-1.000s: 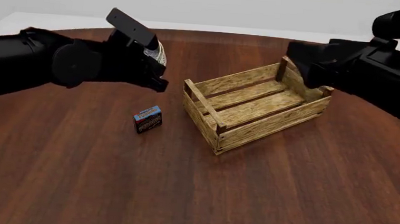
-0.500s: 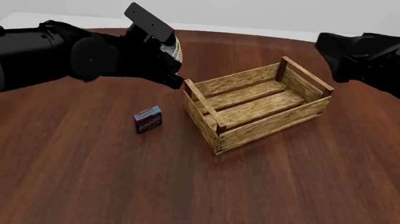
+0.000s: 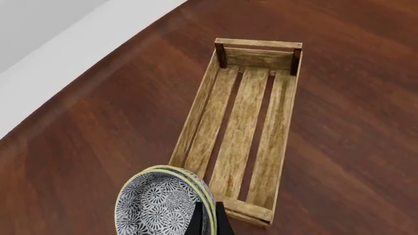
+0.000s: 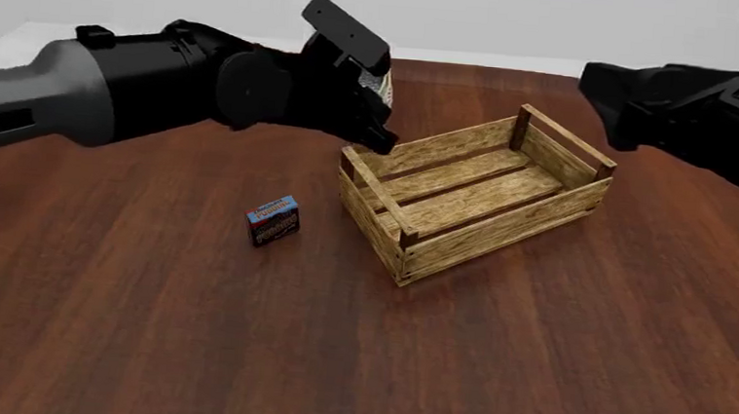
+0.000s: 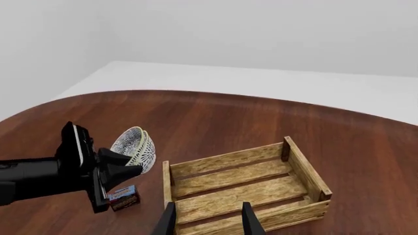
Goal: Stack the right bowl on the left bowl and place them in the tray.
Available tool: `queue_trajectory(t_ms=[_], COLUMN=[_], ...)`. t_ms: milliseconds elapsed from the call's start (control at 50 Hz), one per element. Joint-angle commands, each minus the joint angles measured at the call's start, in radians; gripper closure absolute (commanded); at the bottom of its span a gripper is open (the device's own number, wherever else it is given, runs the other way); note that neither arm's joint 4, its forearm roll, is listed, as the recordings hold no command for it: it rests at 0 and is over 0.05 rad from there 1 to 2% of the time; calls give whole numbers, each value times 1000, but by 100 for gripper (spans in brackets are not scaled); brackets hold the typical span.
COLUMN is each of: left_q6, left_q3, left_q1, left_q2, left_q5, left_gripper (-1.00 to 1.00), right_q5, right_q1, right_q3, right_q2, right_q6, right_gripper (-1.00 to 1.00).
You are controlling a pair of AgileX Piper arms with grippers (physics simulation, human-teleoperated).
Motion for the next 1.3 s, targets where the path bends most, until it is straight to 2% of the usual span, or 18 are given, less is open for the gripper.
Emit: queue_trajectory(t_ms=[20, 60, 320, 460, 700, 1180, 1300], left_q6=[4, 18, -6, 20, 0, -17, -6], left_q3=[-90, -94, -150, -183, -348, -603, -638], left_q1=[-45, -58, -79, -75, -73, -95, -92], left_q2=[64, 75, 125, 172, 309, 528, 563], left_q5=[15, 12, 4, -8, 52, 178, 189], left_gripper=[100, 100, 100, 100, 100, 100, 100], right_q5=[-11, -13, -20, -21, -32, -33, -34], right_q1=[-2, -1, 2, 2, -5, -9, -7], right_q3=[1, 1, 4, 6, 9, 6, 5], right_q2=[20, 23, 31, 32, 43, 53, 58], right_q6=[3, 3, 8, 10, 16, 19, 18], right_gripper=[-100, -100, -100, -100, -100, -100, -100])
